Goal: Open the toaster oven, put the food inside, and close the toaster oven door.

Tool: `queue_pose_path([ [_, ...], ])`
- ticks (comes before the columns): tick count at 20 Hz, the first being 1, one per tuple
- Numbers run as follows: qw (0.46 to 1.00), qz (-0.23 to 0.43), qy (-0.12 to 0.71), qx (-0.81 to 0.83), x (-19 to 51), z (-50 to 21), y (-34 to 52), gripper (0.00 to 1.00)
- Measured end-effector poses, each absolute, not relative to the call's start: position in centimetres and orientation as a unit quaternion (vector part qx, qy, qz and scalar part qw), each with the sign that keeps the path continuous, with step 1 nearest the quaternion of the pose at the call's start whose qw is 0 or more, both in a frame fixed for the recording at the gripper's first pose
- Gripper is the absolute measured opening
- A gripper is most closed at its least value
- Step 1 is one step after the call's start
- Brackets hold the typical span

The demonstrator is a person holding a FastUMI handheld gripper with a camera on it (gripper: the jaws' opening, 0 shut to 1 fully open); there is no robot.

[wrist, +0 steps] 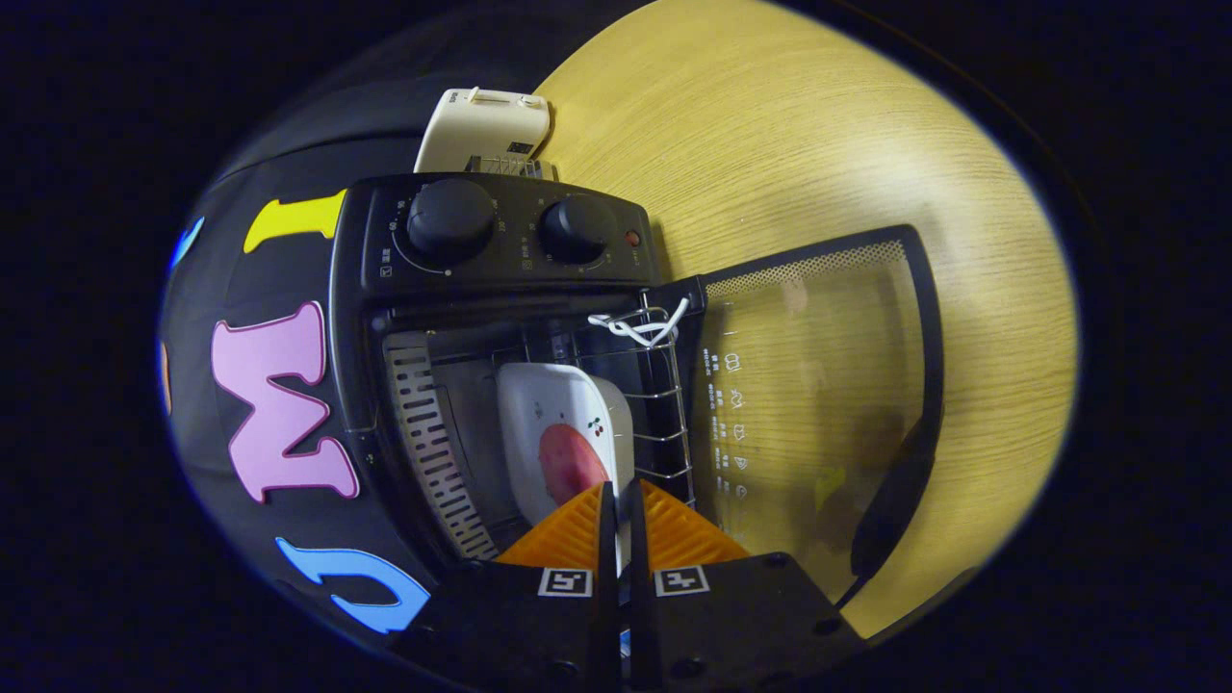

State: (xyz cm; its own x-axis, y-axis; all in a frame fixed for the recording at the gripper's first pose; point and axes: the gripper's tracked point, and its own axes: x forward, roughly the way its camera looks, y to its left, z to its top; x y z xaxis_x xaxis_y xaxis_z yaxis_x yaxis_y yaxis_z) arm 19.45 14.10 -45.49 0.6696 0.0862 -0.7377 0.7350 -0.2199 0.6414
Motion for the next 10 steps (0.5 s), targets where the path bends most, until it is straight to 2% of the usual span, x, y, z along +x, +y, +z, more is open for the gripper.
queue_pose_path([
  [3,0.530,-0.259,0.291,0.753,19.7,-44.9,15.4,0.20],
  [4,0.539,-0.251,0.289,0.750,19.7,-44.5,15.0,0.37],
  [6,0.561,-0.246,0.301,0.731,18.8,-44.1,14.7,0.63],
  [7,0.567,-0.246,0.325,0.716,17.4,-44.3,14.7,0.72],
  [8,0.578,-0.240,0.337,0.703,16.8,-44.1,14.8,1.00],
  [10,0.617,-0.215,0.349,0.672,14.8,-42.7,14.5,0.98],
])
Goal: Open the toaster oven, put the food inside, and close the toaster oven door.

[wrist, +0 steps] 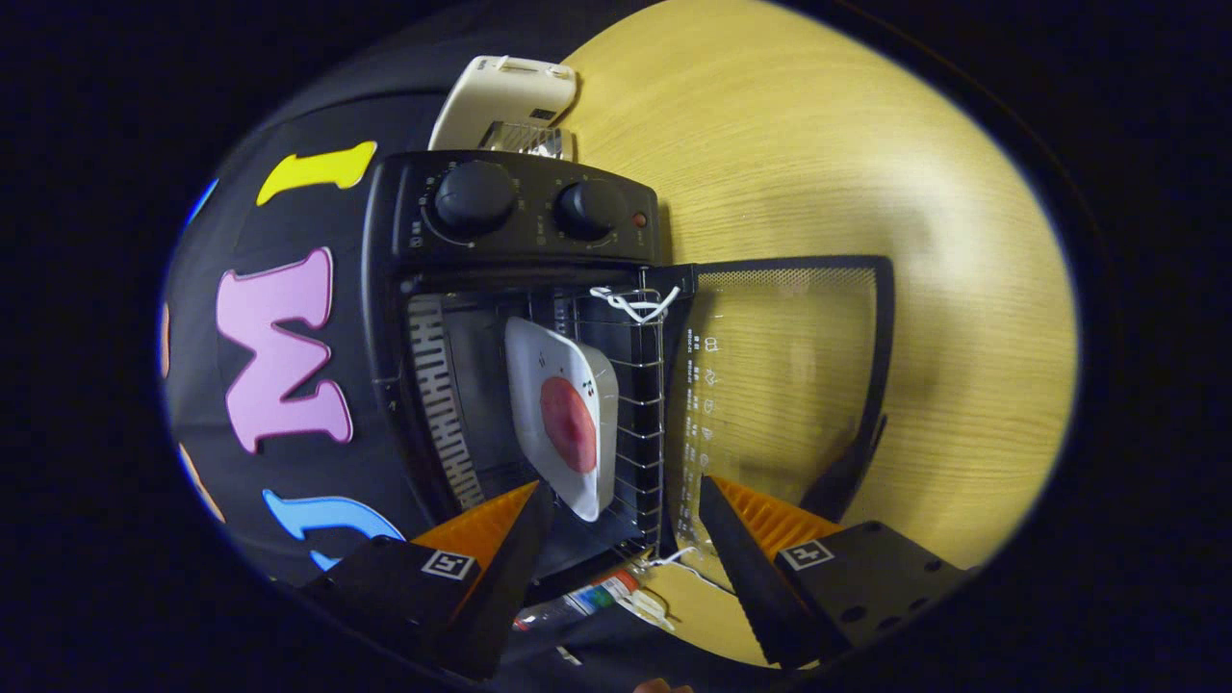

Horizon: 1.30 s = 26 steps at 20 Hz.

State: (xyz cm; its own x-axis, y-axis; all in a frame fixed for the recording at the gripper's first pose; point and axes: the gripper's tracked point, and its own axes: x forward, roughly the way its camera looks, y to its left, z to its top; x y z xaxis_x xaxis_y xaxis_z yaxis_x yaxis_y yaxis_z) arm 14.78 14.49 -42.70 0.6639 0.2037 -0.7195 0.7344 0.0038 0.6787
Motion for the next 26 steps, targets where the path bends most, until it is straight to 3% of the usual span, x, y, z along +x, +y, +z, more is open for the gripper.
queue_pose_path([
  [10,0.776,-0.136,0.338,0.515,6.6,-35.4,8.5,0.98],
  [16,0.892,-0.079,0.361,0.258,2.8,-34.9,5.6,0.98],
  [21,0.886,-0.016,0.451,0.109,0.1,-40.8,9.1,0.99],
  [26,0.862,0.013,0.500,0.083,0.2,-45.3,13.4,0.99],
])
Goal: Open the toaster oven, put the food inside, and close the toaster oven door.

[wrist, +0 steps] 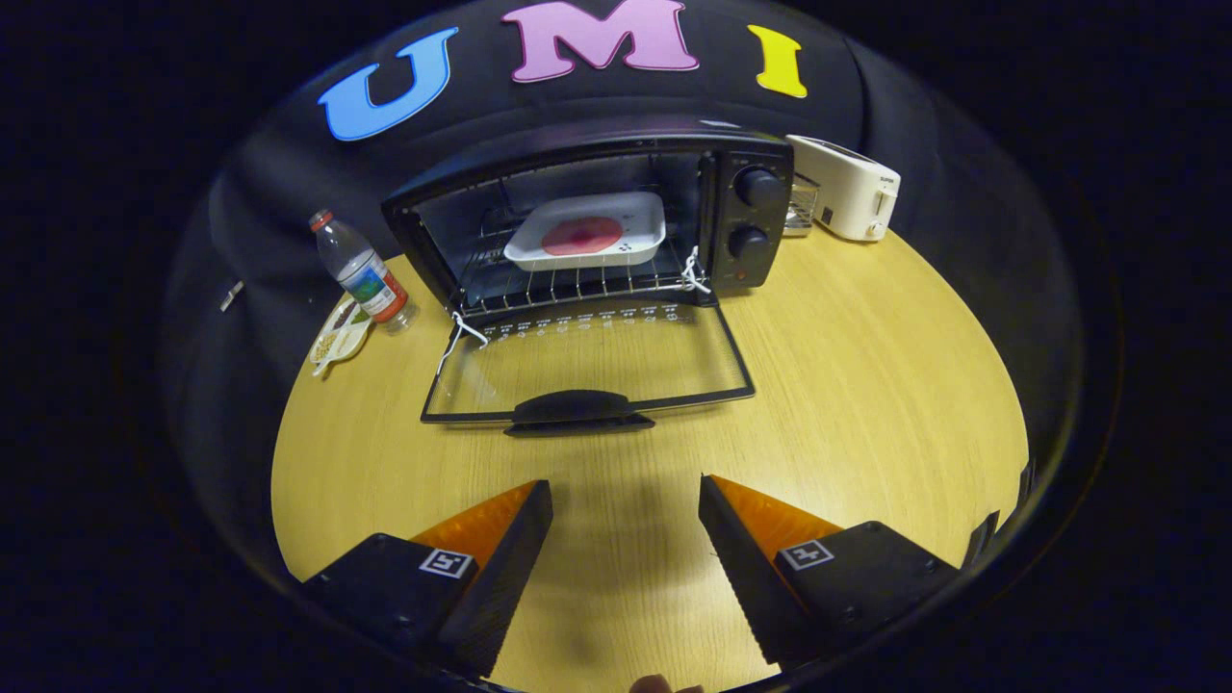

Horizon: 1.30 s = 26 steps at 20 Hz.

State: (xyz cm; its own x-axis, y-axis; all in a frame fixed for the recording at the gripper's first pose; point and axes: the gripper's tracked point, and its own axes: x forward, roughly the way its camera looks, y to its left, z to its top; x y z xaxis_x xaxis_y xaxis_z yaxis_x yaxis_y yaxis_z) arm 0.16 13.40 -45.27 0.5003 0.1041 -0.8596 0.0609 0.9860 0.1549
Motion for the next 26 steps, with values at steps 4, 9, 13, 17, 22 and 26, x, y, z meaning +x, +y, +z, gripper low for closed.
queue_pose_path([
  [4,0.854,-0.002,0.515,0.069,1.5,-48.1,14.5,0.99],
  [9,0.845,-0.017,0.530,0.068,2.7,-50.5,15.4,0.99],
  [13,0.839,-0.029,0.540,0.063,3.5,-51.1,15.7,0.99],
  [17,0.840,-0.017,0.541,0.043,3.7,-50.7,15.7,0.99],
  [22,0.857,-0.004,0.513,0.044,3.7,-48.2,15.6,0.99],
  [26,0.873,0.008,0.486,0.047,4.3,-45.3,15.7,0.99],
])
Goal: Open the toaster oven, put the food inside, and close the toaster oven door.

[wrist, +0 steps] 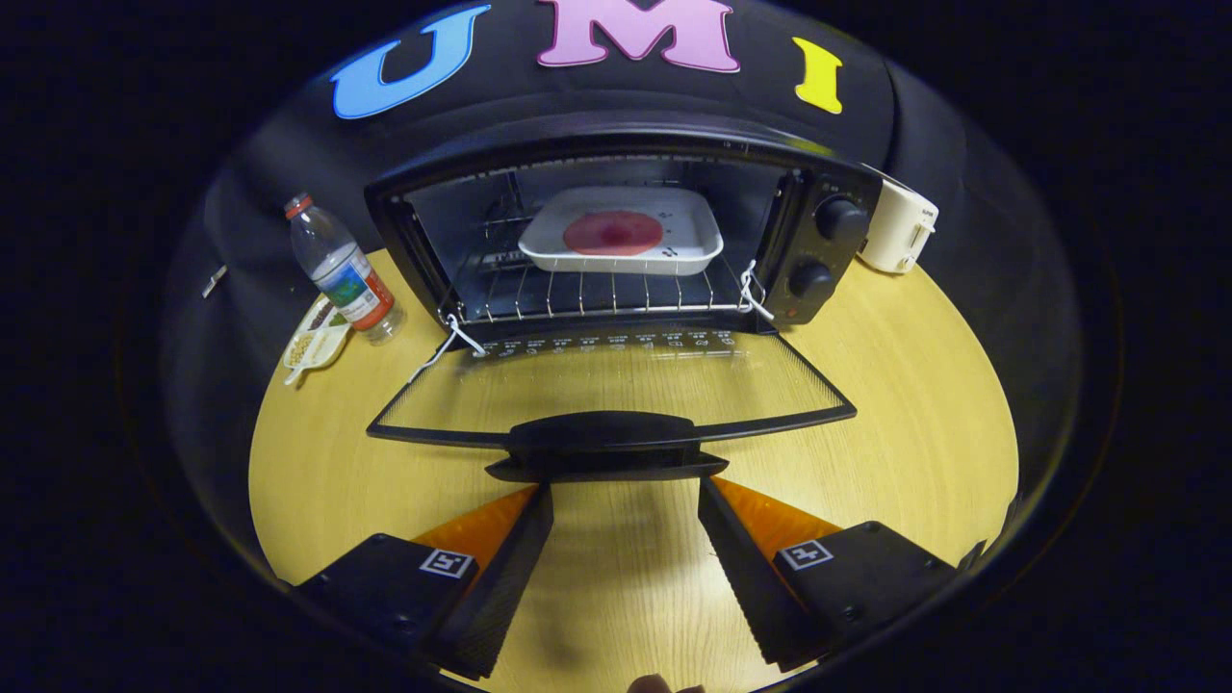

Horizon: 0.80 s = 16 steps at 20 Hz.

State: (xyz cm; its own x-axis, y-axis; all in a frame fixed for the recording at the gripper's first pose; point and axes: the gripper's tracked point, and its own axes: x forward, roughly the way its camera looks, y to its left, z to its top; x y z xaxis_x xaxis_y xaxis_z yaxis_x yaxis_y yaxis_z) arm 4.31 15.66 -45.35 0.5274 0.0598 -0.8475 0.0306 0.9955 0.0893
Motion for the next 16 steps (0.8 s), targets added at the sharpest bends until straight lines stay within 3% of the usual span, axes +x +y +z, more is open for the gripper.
queue_pose_path([
  [7,0.902,0.011,0.427,0.054,7.8,-41.3,15.7,0.99],
  [16,0.949,0.021,0.311,0.054,11.5,-30.8,14.5,0.99],
])
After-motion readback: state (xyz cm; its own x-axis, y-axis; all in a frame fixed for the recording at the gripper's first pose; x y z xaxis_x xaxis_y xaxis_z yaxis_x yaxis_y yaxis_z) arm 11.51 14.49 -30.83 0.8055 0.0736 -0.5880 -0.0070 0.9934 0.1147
